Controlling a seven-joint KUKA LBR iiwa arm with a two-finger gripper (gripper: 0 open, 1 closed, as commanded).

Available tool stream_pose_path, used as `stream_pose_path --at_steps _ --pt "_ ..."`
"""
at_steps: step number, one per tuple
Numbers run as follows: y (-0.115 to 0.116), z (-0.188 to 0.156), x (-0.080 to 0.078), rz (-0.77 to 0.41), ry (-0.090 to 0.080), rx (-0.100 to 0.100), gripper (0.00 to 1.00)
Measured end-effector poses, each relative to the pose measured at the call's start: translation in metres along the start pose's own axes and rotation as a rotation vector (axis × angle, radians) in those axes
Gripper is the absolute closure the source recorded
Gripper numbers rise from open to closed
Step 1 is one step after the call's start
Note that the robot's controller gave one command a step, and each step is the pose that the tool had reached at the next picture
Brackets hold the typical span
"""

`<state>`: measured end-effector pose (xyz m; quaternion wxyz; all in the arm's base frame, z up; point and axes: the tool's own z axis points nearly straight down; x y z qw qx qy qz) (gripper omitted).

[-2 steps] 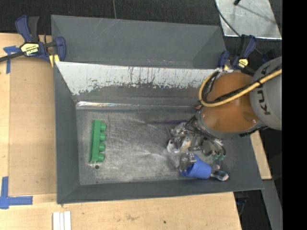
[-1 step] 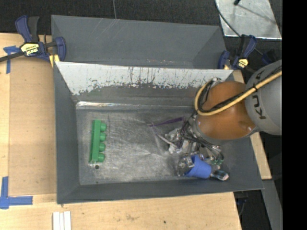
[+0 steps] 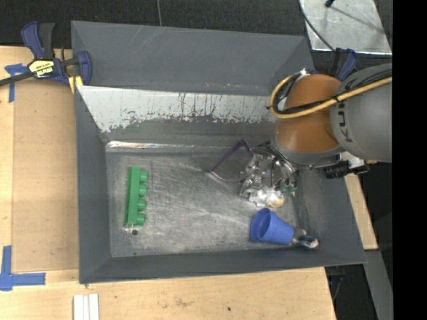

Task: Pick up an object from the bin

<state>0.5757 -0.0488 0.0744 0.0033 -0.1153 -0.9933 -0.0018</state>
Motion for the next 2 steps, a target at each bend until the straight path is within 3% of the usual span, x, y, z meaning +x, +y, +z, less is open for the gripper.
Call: stream_pose_path --at_steps 2 --pt "-0.0002 -0.0035 0.0012 -0.001 -0.002 0.0 1.0"
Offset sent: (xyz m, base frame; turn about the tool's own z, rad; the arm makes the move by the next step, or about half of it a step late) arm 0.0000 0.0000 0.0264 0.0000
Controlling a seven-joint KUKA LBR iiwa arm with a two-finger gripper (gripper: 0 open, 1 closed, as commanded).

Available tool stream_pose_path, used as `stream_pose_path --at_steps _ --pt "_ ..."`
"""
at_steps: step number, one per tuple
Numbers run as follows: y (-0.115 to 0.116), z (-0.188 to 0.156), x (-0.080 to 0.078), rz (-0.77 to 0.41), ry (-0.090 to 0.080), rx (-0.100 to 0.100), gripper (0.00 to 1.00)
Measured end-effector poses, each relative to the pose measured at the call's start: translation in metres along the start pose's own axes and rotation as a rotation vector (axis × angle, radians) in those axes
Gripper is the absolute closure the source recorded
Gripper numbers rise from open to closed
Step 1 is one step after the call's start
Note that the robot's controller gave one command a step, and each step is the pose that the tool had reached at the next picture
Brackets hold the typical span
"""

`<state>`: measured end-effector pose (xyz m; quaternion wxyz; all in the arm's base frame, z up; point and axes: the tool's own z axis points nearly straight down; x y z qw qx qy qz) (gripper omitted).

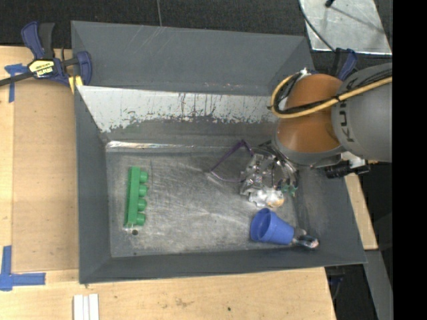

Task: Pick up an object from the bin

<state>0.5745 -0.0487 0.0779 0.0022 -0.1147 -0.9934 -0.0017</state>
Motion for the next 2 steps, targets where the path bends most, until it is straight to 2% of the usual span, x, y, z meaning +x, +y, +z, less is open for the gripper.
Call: stream_pose_path --at_steps 2 --pt "-0.001 -0.031 0.0 0.001 -0.005 0.002 1.0"
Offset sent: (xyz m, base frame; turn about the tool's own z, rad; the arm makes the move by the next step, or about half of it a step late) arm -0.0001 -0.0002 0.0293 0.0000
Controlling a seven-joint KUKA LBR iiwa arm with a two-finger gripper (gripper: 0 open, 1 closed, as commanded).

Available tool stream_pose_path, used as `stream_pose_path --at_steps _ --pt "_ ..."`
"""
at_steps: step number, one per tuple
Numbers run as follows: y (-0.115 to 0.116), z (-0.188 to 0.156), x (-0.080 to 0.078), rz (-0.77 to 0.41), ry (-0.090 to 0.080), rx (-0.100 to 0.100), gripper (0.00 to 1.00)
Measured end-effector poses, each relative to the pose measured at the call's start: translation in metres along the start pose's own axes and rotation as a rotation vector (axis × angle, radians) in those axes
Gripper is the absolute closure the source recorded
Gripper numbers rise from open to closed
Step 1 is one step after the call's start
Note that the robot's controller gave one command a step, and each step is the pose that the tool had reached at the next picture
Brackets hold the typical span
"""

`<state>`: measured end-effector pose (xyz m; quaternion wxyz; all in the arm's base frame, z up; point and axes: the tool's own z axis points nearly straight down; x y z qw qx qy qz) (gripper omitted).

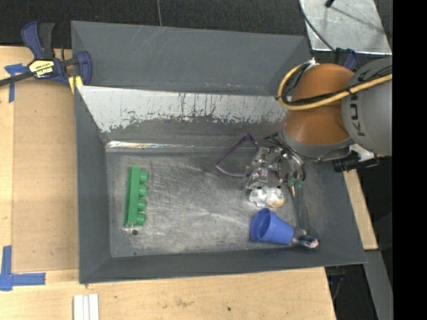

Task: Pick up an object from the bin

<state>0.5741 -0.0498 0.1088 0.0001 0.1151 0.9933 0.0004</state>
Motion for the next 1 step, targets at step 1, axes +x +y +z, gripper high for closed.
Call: stream_pose_path --at_steps 1 --pt "0.0001 -0.0111 -0.0016 0.0 -0.007 -0.001 1.0"
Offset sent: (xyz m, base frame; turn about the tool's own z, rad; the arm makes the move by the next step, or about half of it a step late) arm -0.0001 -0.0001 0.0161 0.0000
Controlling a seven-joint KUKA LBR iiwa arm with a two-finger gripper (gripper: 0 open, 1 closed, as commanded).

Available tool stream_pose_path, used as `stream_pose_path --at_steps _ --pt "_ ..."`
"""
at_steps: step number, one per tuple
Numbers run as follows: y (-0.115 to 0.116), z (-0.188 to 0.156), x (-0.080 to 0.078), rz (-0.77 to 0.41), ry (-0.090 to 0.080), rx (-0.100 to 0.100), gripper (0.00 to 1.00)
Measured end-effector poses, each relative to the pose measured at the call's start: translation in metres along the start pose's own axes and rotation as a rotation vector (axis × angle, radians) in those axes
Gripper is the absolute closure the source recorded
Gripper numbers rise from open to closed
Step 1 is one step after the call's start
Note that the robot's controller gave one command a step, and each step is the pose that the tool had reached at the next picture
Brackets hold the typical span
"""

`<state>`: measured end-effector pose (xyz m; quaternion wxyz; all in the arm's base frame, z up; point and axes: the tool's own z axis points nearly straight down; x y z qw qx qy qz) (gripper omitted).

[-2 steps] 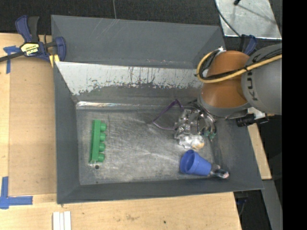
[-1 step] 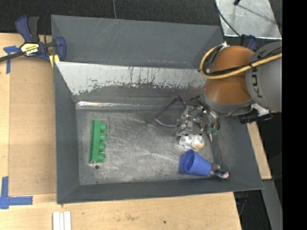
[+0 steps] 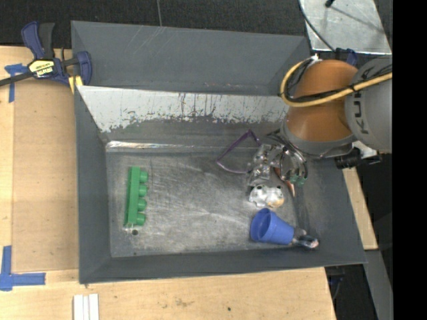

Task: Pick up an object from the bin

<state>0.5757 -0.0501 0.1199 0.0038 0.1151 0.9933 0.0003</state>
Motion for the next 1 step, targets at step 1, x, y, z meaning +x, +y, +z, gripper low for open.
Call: stream_pose_path --at_steps 1 --pt "-0.0001 -0.0028 -0.0003 0.0 -0.001 0.0 1.0"
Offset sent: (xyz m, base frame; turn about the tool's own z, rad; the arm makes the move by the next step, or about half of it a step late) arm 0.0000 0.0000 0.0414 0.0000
